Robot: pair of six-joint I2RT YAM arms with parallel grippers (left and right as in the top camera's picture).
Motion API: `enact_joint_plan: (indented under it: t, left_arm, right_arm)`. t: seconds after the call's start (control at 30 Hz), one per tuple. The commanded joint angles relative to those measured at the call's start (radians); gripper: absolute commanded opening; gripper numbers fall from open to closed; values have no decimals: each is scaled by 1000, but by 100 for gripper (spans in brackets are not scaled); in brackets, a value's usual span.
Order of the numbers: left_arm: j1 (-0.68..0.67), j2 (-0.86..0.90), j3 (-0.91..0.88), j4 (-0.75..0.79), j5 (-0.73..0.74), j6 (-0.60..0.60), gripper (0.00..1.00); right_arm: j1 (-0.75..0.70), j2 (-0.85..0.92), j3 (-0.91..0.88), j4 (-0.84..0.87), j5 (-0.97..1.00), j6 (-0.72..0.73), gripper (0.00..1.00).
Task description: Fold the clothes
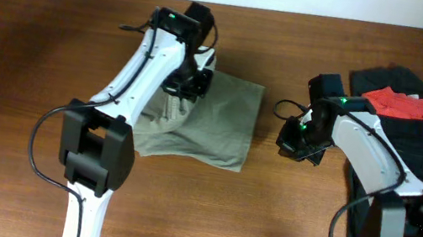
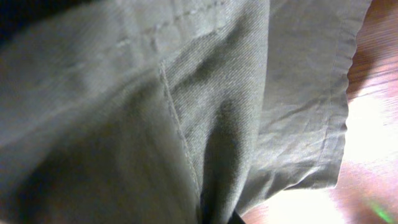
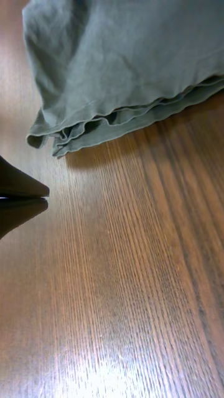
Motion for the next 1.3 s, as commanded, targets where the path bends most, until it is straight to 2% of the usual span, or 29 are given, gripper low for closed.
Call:
enact_joint_plan:
  t: [0.0, 0.07, 0.17, 0.27, 0.33, 0.53, 0.63, 0.77, 0.87, 1.07, 1.13, 1.27]
  left_arm:
    - [-35, -6, -1, 22, 12, -40, 1]
    - [-37, -6, -1, 22, 12, -40, 1]
    - [-36, -6, -1, 14, 12, -40, 0]
    - [-35, -8, -1, 11, 11, -32, 0]
    - [-35, -8, -1, 11, 11, -32, 0]
    - [-35, -8, -1, 3, 11, -27, 0]
    - [-35, -8, -1, 0, 11, -10, 0]
    - [-34, -8, -1, 0, 10, -9, 1]
    - [-34, -8, -1, 0, 11, -9, 0]
    - [-34, -8, 5, -5, 11, -10, 0]
    - [-34, -8, 23, -14, 13, -10, 0]
    - [-44, -8, 71, -16, 124, -10, 0]
  right_arm:
    - [6, 58, 3, 4, 17, -6, 5]
    - [6, 87, -10, 45, -22, -6, 5]
    - [12, 113, -67, 192, -161, -27, 5]
    - [31, 119, -108, 315, -316, -116, 5]
    - [39, 119, -131, 354, -309, -115, 5]
    - [9, 118, -144, 371, -323, -164, 4]
    - [-77, 117, -133, 362, -302, -169, 4]
    - [-117, 117, -110, 370, -494, -303, 4]
    - [-37, 119, -113, 369, -435, -300, 4]
    - [114, 120, -152, 344, -100, -104, 4]
    - [116, 120, -178, 343, -74, -71, 4]
    - [116, 120, -219, 357, -68, -54, 4]
